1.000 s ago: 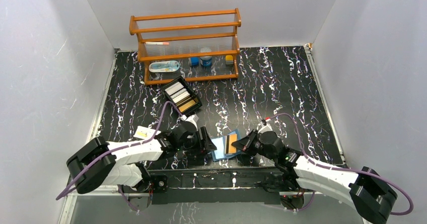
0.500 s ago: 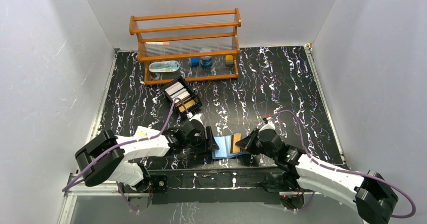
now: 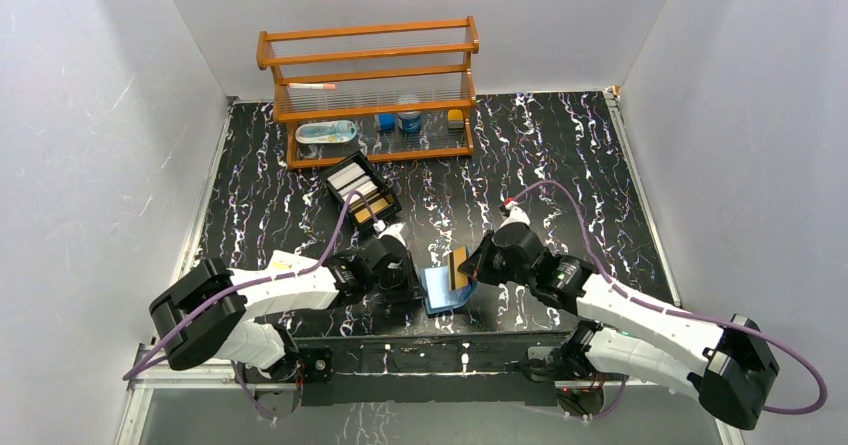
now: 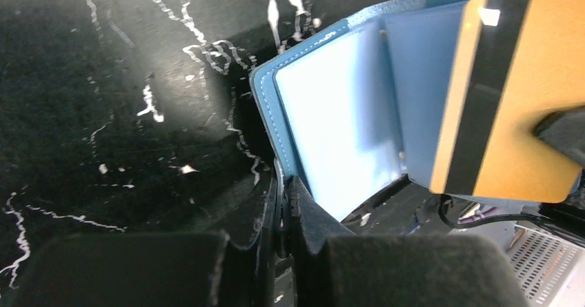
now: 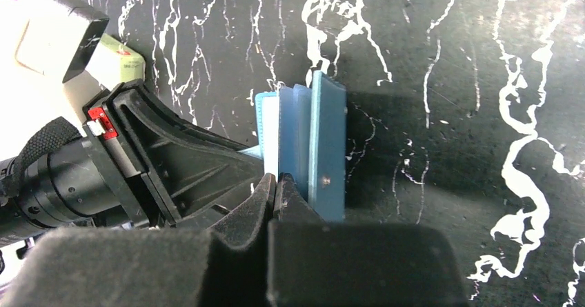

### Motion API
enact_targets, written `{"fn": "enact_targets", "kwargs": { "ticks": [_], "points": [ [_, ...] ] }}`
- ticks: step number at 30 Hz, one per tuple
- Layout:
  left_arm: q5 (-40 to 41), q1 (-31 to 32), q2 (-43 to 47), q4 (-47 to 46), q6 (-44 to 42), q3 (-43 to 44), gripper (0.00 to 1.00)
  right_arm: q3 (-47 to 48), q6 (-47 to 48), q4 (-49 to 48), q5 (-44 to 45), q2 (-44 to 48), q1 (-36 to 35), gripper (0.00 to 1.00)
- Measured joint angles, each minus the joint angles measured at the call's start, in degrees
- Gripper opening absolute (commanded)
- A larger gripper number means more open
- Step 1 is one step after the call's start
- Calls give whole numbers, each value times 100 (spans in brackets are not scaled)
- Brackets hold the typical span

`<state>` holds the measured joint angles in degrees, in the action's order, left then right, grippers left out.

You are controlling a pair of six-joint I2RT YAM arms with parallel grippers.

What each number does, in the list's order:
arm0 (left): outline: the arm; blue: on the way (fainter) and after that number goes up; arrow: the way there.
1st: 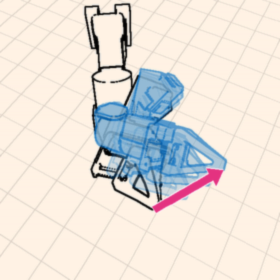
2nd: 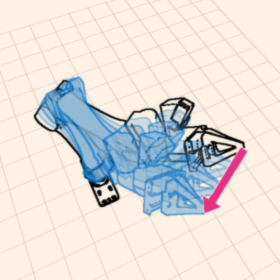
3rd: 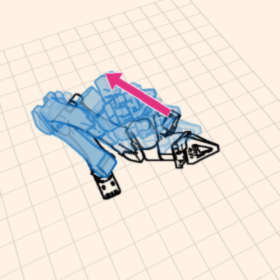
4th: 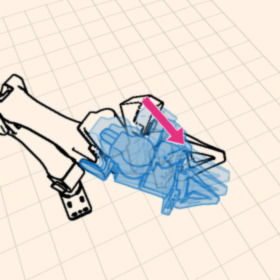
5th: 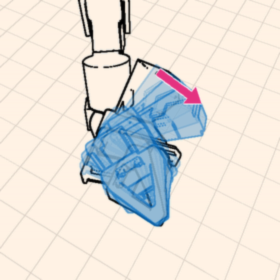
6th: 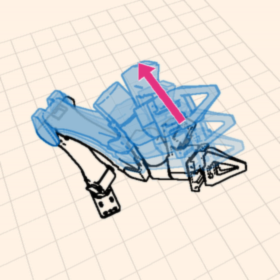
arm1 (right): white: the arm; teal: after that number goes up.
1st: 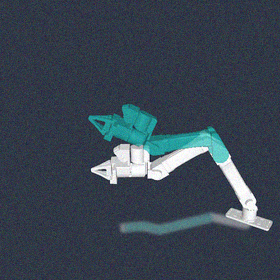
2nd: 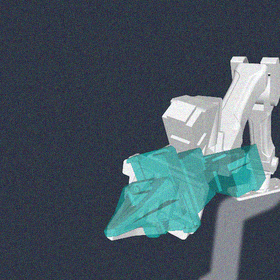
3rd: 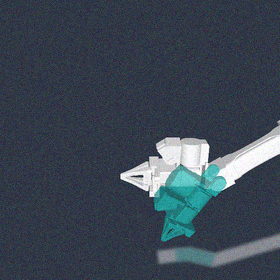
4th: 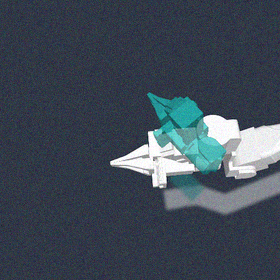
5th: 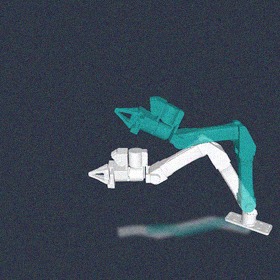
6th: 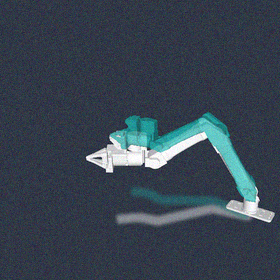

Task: Put the credit cards into the card holder
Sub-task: Adjust the card holder at the center of the board.

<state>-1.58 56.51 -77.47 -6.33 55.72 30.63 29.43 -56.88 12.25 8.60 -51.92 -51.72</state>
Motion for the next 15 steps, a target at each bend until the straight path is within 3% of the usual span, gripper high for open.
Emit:
{"fn": "enact_targets", "kwargs": {
  "ticks": [15],
  "points": [
    [61,197,249,560,-138,361,0,492,286,767,376,-761,-232,0]
  ]
}}
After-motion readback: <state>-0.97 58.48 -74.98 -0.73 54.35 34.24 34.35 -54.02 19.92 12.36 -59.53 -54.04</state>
